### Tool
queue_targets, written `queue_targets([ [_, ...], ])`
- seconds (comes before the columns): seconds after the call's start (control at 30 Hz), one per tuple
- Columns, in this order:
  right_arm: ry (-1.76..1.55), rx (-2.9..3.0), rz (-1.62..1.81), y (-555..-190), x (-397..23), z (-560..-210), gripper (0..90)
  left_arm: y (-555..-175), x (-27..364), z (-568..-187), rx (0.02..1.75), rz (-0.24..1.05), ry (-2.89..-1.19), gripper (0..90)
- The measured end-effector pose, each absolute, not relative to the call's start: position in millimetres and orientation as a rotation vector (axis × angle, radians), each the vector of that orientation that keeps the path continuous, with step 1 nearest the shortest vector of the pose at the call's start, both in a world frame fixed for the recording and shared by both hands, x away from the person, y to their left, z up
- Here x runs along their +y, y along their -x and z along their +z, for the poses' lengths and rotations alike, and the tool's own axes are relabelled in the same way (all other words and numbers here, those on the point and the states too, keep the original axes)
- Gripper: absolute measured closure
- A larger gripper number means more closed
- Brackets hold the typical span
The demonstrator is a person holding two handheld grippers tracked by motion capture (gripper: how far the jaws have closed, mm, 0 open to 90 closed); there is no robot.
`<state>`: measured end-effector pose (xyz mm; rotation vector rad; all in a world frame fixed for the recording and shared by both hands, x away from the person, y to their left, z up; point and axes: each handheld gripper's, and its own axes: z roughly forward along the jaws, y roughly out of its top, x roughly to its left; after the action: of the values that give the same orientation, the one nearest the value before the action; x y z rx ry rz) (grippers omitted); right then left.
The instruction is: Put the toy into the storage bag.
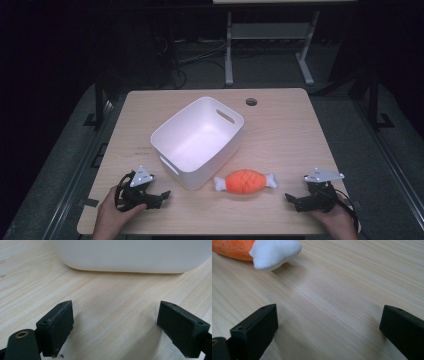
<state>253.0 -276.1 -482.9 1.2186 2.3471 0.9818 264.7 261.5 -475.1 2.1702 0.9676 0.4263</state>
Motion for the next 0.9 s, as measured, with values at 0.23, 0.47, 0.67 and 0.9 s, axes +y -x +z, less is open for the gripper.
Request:
queue_targets([
  [0.23, -1.218, 2.353, 0.979, -252, -277, -482, 3.6, -265, 261, -475, 0.968, 0.426, -2.170, 12.8],
  [0.47, -1.185, 2.369, 1.038, -248, -276, -468, 37.3, -264, 261, -475, 0.970, 0.427, -2.165, 12.9],
  [0.67, -1.114, 2.371, 1.174, -241, -271, -453, 74.2, -264, 261, -475, 0.969, 0.426, -2.165, 12.9],
  [0.9, -1.042, 2.415, 1.266, -240, -261, -445, 89.6, -264, 261, -475, 0.970, 0.426, -2.165, 12.9],
])
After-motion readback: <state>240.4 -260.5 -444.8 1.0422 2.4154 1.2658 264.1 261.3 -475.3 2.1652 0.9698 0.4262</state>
